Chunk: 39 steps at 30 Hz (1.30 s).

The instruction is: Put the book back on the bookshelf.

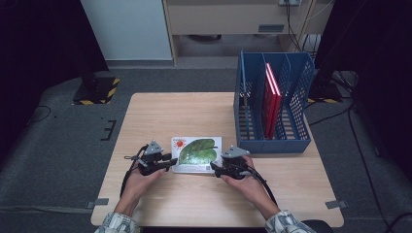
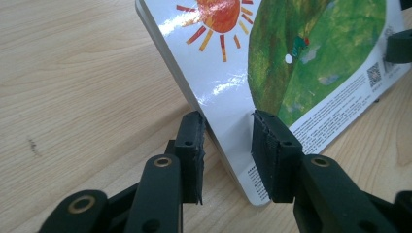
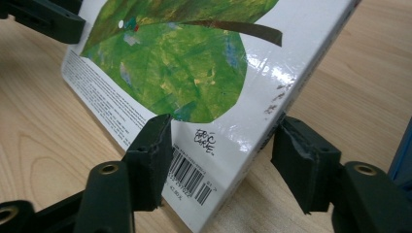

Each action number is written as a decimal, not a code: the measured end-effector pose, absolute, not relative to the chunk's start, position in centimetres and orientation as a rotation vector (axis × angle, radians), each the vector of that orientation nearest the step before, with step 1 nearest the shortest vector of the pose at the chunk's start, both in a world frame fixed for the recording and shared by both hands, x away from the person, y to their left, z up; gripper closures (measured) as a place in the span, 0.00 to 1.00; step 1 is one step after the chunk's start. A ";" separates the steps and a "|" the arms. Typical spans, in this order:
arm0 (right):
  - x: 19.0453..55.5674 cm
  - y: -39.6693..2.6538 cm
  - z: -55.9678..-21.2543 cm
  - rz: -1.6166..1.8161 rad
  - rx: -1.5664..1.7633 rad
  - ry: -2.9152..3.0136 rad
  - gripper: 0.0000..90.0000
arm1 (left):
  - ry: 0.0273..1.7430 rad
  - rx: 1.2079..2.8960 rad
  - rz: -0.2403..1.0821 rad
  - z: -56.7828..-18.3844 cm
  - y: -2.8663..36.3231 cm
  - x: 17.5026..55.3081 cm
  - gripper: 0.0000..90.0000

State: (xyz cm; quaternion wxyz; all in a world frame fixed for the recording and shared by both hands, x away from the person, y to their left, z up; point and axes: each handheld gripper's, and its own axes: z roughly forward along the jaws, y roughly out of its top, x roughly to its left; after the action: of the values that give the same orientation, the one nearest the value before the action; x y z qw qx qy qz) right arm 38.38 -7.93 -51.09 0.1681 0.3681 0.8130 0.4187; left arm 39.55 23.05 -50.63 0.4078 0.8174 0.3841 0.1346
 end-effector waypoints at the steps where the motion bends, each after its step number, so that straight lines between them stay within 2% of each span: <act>1: 38.3 -8.0 -51.0 1.198 1.032 2.322 0.48 | 0.970 2.059 0.339 -50.6 23.1 39.6 0.72; 17: 38.6 -7.1 -50.8 1.195 0.986 2.397 0.46 | 0.983 2.032 0.366 -50.4 23.2 39.4 0.73; 39: 39.0 -7.3 -51.0 1.168 0.987 2.373 0.48 | 0.970 2.025 0.363 -50.1 23.0 39.3 0.73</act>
State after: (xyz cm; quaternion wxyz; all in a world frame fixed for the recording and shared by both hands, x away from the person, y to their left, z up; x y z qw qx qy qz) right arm 38.96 -7.29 -51.01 0.1584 0.3453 0.8300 0.4084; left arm 39.32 23.03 -50.07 0.4200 0.8080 0.3870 0.1449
